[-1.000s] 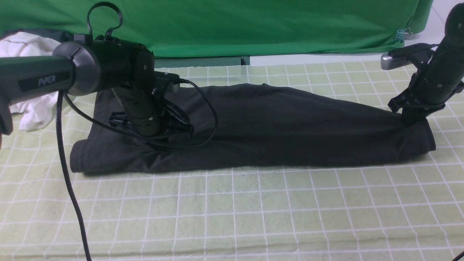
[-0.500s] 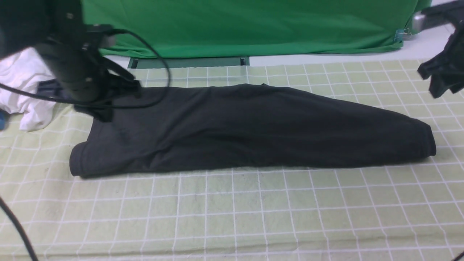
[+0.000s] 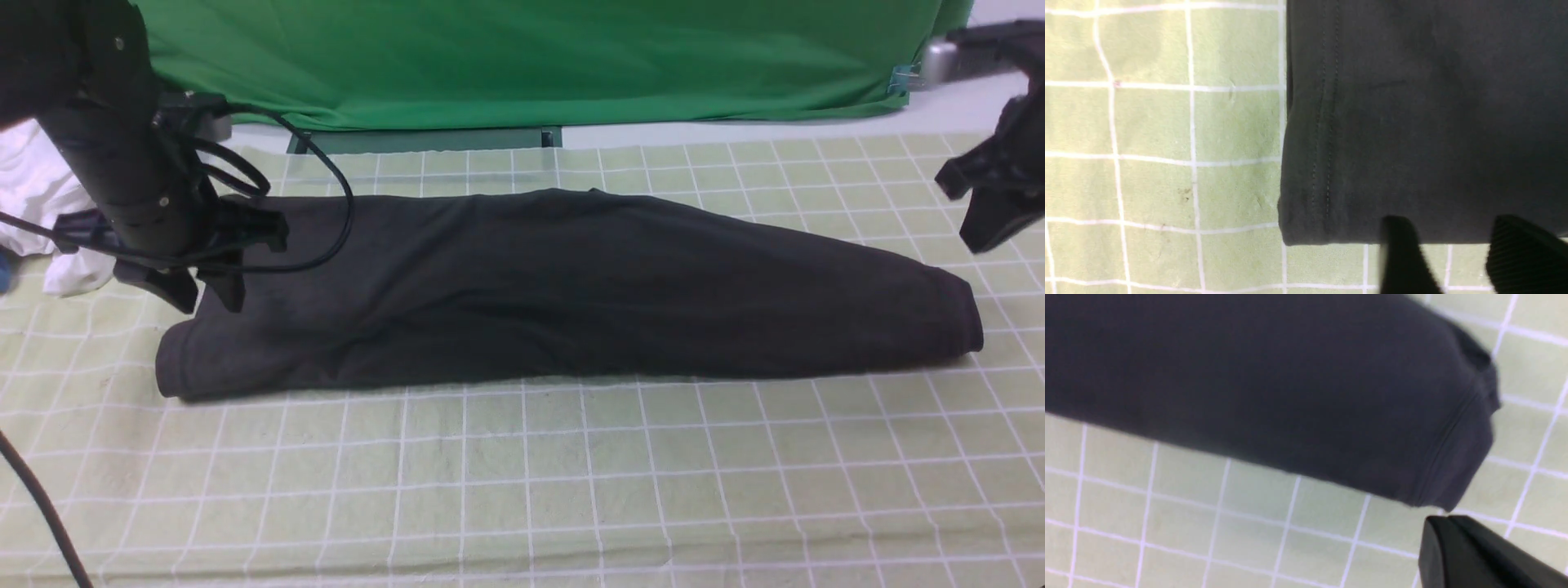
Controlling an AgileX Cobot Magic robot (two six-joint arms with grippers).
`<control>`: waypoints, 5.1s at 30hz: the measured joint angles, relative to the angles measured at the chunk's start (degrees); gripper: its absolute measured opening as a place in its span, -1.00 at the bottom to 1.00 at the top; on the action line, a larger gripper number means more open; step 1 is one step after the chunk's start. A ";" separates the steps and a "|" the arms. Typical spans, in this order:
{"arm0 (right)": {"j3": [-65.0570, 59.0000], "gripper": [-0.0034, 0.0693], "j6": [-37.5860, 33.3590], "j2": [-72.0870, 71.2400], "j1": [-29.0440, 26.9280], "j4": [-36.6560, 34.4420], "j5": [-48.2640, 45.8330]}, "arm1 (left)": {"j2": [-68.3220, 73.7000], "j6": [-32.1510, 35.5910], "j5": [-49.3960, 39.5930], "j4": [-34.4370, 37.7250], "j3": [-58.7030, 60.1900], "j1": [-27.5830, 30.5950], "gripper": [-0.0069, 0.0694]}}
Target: Fold a long-sleeved shirt over a green coffee tablecloth.
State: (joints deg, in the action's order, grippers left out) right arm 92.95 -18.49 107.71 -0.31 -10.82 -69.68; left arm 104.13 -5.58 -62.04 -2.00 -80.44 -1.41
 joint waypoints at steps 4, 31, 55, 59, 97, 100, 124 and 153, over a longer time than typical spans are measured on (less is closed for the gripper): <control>-0.94 -0.90 0.00 0.00 0.00 -0.07 0.00 | 2.71 -1.51 -0.92 -1.49 0.04 0.00 0.54; -1.01 -0.70 -1.57 0.00 0.00 -0.20 0.05 | 7.62 -2.71 -5.77 -6.79 0.15 -0.05 -0.77; -1.01 0.85 9.19 7.41 0.00 6.50 11.71 | 0.15 -4.90 -7.48 -10.73 0.39 0.04 0.61; -1.01 0.84 10.16 10.70 -0.26 6.50 12.22 | -5.43 -4.65 -7.02 -5.97 1.75 -0.02 0.52; 1.43 -0.77 5.72 1.69 -10.14 -1.20 0.30 | -43.73 0.03 -4.86 -0.84 10.47 -1.69 -0.79; 2.55 -0.77 6.60 -0.88 -7.61 -6.10 0.08 | -43.84 0.03 -4.86 -0.84 10.47 -1.69 -0.79; 23.30 -0.77 14.01 17.24 33.64 -31.56 14.28 | -43.84 0.47 -2.82 5.56 10.58 -1.69 -0.79; 42.70 0.09 12.69 29.06 37.68 -30.85 9.86 | -43.84 1.26 -3.18 5.72 10.90 -1.69 -0.79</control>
State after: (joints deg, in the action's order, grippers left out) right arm 135.65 -5.80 136.77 37.37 -41.68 -59.82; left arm 60.29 -4.33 -65.22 3.72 -69.54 -3.10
